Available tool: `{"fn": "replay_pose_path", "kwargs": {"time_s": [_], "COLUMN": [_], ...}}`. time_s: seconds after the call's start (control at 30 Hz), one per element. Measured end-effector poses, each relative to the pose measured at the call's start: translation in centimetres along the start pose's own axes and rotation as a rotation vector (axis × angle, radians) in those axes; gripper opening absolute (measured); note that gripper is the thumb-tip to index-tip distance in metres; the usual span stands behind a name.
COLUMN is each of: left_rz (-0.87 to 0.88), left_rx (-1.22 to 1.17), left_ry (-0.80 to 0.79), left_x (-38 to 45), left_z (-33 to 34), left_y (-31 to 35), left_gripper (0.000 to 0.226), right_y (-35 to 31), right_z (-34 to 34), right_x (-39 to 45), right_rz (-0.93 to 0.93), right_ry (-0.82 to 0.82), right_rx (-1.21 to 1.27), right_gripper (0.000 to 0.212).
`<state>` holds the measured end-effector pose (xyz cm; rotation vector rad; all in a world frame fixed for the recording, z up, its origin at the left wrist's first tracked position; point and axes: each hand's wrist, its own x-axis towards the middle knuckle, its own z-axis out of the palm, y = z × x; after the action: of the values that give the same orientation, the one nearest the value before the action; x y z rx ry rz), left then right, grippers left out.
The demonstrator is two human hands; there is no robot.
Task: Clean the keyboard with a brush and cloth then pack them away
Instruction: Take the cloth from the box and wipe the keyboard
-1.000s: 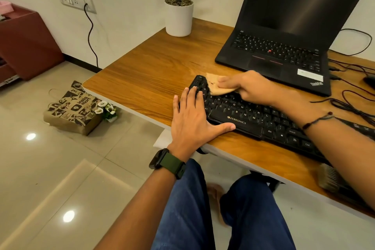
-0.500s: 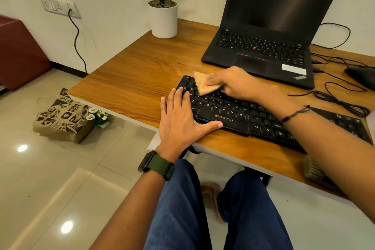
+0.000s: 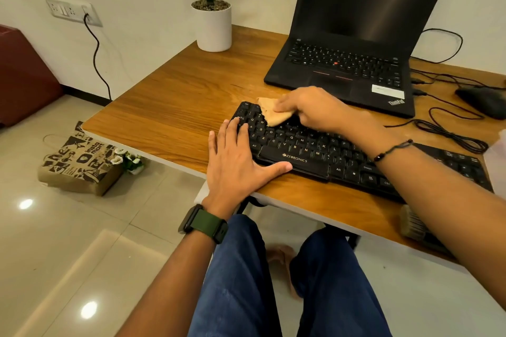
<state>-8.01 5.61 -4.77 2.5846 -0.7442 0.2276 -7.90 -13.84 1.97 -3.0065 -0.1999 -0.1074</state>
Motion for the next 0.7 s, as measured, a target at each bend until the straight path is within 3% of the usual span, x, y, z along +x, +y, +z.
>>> {"fn": "replay_pose_path", "kwargs": {"time_s": [0.27,0.43,0.7], "left_rz": [0.008,0.012,0.01], "left_rx": [0.005,0.006,-0.005], "left_ry": [-0.016,-0.001,-0.004], "left_x": [0.2,0.2,0.2], "left_z": [0.1,0.1,0.1], "left_y": [-0.1,-0.1,-0.1], "left_gripper": [0.126,0.126,0.124], "right_y": [4.1,2.5,2.3], "right_z": [-1.8,-2.2,-0.6], "right_x": [-7.0,-5.0,-6.1], "right_rz": [0.085,0.079,0.102], "right_ry": [-0.039,0.101,0.004], "right_rx": [-0.01,0.0,-0.026], "right_gripper": [0.053,0.048,0.054]}}
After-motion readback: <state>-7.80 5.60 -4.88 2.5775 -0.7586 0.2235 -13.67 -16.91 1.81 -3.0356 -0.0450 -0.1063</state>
